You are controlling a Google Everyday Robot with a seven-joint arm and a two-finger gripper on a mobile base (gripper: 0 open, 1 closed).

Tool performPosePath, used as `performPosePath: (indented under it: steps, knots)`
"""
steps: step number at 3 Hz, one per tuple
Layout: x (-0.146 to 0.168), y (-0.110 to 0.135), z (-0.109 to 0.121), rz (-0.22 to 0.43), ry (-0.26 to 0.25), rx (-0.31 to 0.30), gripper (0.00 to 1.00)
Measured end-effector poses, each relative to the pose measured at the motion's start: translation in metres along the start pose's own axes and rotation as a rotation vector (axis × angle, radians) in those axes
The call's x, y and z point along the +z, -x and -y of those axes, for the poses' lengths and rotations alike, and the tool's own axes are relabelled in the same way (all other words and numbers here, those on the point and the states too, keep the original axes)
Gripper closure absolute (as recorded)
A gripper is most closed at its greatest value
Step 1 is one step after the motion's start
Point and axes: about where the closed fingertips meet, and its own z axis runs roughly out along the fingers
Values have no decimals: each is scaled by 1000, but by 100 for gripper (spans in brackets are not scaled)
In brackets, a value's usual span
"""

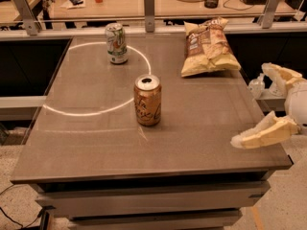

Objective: Knock orange can over

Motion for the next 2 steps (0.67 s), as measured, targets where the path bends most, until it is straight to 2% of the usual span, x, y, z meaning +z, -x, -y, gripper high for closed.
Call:
performPosePath:
  steps: [1,2]
  knots:
    - [14,26,-7,166,17,50,0]
    - [29,41,-19,249,69,72,0]
